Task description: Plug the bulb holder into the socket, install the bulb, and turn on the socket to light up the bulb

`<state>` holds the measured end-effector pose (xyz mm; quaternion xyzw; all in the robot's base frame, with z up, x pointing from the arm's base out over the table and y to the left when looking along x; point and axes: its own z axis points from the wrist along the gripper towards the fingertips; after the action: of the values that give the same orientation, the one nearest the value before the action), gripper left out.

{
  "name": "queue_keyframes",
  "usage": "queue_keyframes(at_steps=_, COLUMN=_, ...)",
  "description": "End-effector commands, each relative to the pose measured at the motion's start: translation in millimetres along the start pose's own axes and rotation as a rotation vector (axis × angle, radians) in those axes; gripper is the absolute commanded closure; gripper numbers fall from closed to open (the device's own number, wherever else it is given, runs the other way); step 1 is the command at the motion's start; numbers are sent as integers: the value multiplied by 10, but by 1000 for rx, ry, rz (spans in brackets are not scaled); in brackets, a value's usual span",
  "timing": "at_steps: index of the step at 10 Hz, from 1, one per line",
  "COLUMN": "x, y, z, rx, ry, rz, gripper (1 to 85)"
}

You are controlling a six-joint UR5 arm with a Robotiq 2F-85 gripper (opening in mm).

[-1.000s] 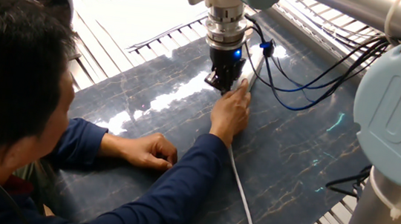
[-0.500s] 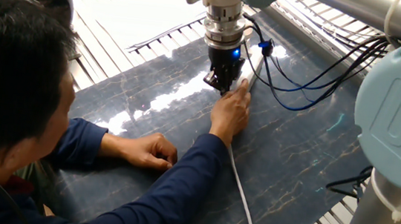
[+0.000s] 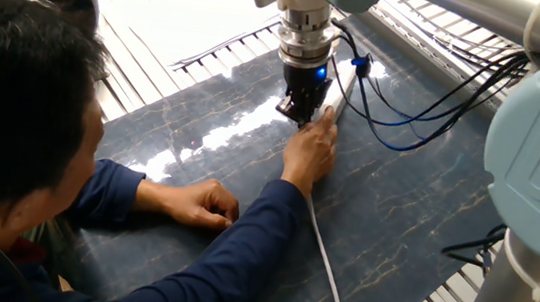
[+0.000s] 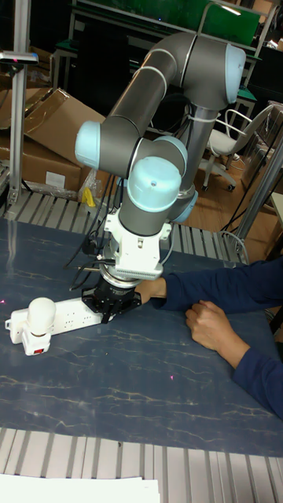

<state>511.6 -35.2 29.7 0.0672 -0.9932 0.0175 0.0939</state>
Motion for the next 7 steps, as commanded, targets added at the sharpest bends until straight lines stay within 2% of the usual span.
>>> queue_keyframes(at_steps=1, x=79, y=-1, z=43, rx=-13, ry=-4, rz=4, gripper=847)
queue_keyframes(at_steps=7, x=149, y=-8, z=3, rx=-12, ry=8, rz=7, gripper=847)
